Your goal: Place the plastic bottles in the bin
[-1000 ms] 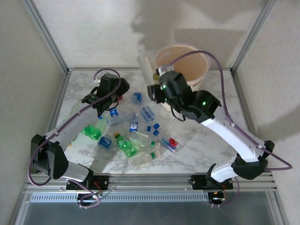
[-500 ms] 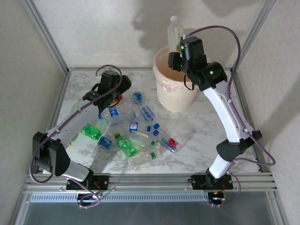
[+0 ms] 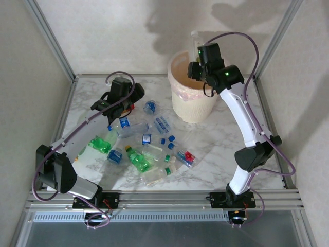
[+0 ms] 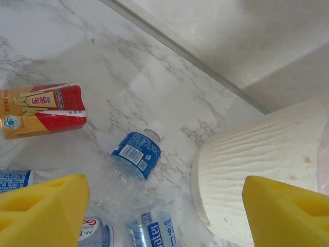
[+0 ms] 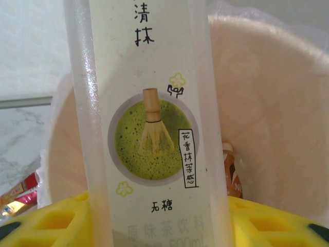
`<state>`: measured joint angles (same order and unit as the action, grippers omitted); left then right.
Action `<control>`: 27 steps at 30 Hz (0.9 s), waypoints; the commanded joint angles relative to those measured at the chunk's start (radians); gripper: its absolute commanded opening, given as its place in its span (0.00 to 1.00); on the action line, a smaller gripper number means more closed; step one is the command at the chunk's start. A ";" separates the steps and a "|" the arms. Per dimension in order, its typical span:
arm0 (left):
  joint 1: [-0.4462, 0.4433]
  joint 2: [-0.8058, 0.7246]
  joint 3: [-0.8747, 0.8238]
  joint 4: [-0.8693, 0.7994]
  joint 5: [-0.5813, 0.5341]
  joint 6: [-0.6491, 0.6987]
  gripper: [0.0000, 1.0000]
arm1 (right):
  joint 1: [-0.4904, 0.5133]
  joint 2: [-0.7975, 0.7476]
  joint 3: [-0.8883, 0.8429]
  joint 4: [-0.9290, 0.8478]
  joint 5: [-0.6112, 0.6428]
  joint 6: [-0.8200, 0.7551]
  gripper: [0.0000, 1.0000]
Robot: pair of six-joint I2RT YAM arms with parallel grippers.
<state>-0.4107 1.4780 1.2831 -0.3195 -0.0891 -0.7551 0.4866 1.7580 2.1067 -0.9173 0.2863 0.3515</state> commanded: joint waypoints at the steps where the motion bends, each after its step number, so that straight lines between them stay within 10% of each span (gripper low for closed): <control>1: -0.008 -0.030 0.011 -0.030 0.003 0.012 0.78 | -0.010 0.004 -0.015 0.046 0.003 -0.007 0.36; 16: -0.008 -0.090 -0.042 -0.036 -0.049 0.012 0.80 | -0.016 -0.046 -0.011 0.039 0.010 -0.030 0.81; 27: 0.006 -0.107 0.037 -0.166 -0.199 0.027 0.79 | 0.166 -0.277 -0.209 0.222 -0.135 -0.097 0.83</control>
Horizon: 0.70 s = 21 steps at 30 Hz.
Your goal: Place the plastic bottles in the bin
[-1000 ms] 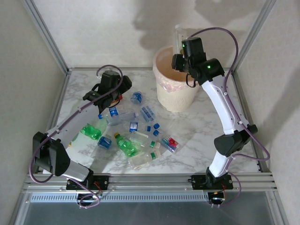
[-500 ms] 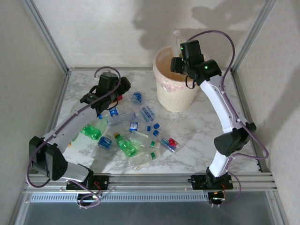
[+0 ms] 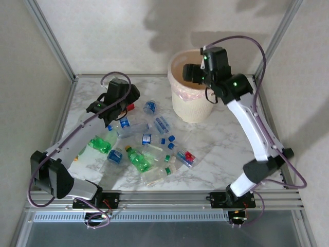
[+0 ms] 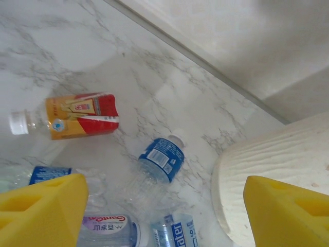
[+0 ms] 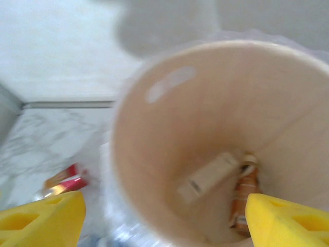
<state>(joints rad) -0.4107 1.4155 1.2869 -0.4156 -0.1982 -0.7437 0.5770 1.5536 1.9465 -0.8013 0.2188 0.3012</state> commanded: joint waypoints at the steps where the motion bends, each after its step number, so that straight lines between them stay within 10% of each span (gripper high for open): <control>1: 0.012 -0.061 0.026 -0.076 -0.108 0.010 0.79 | 0.111 -0.088 -0.076 0.130 -0.069 -0.055 0.83; 21: 0.432 -0.360 -0.348 -0.343 -0.224 -0.130 0.85 | 0.247 -0.114 -0.364 0.280 -0.154 0.031 0.85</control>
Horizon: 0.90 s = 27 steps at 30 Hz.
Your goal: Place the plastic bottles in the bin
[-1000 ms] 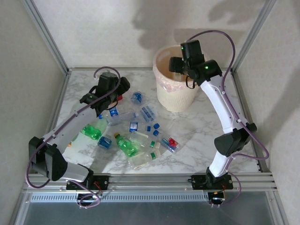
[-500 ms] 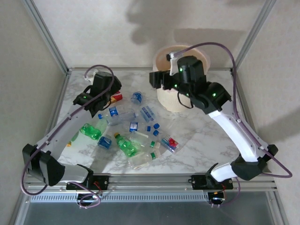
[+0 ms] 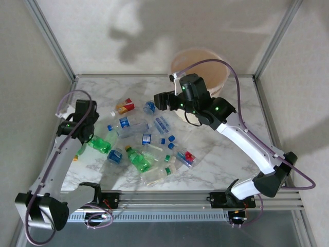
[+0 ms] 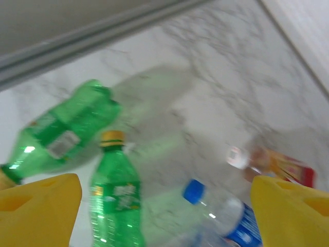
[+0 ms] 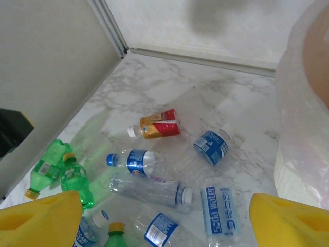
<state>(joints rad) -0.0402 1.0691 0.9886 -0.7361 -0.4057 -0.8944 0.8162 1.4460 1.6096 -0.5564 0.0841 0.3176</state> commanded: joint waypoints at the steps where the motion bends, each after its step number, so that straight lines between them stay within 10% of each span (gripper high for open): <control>1: 0.098 -0.016 -0.075 -0.007 -0.011 0.033 0.85 | 0.005 -0.006 -0.030 0.037 -0.024 0.016 0.85; 10: 0.331 0.053 -0.244 0.151 0.139 0.103 0.86 | 0.006 0.013 -0.049 0.008 -0.014 0.032 0.84; 27: 0.409 0.308 -0.178 0.269 0.126 0.240 0.94 | 0.008 -0.012 -0.130 -0.007 -0.003 0.070 0.83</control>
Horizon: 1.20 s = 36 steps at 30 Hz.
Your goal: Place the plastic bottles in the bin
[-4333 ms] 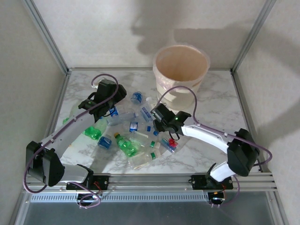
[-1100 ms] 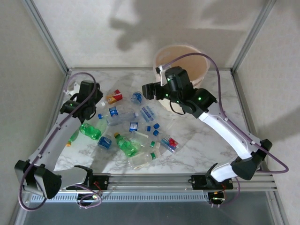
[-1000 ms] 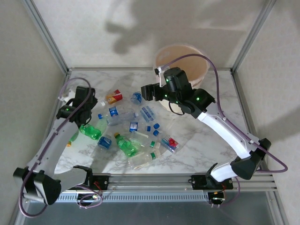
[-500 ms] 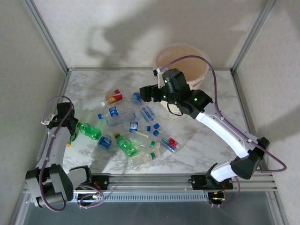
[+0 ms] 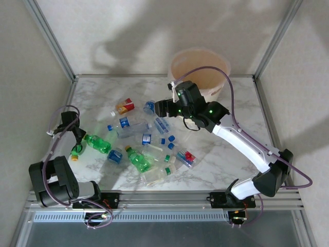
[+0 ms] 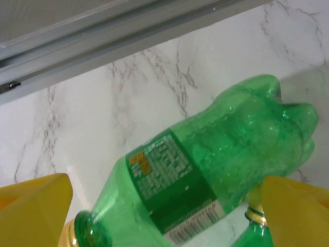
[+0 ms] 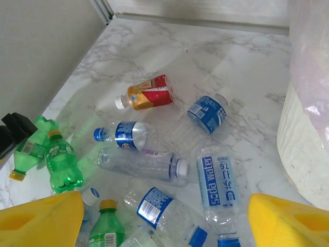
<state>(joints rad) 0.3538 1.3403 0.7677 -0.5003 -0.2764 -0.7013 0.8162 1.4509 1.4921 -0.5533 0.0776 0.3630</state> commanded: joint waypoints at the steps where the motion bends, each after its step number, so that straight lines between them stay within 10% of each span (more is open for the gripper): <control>1: 0.020 0.060 0.053 0.042 0.004 0.057 0.94 | 0.006 -0.017 -0.015 -0.010 0.003 0.029 0.83; 24: 0.037 0.357 0.168 0.123 0.077 0.120 0.73 | 0.016 -0.057 -0.031 -0.056 0.056 0.079 0.68; 36: 0.023 0.231 0.197 0.064 0.063 0.106 0.63 | 0.018 -0.098 -0.040 -0.021 0.083 0.082 0.64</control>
<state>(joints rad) 0.3828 1.6444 0.9165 -0.3977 -0.2047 -0.5941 0.8253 1.3956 1.4658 -0.5945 0.1352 0.4385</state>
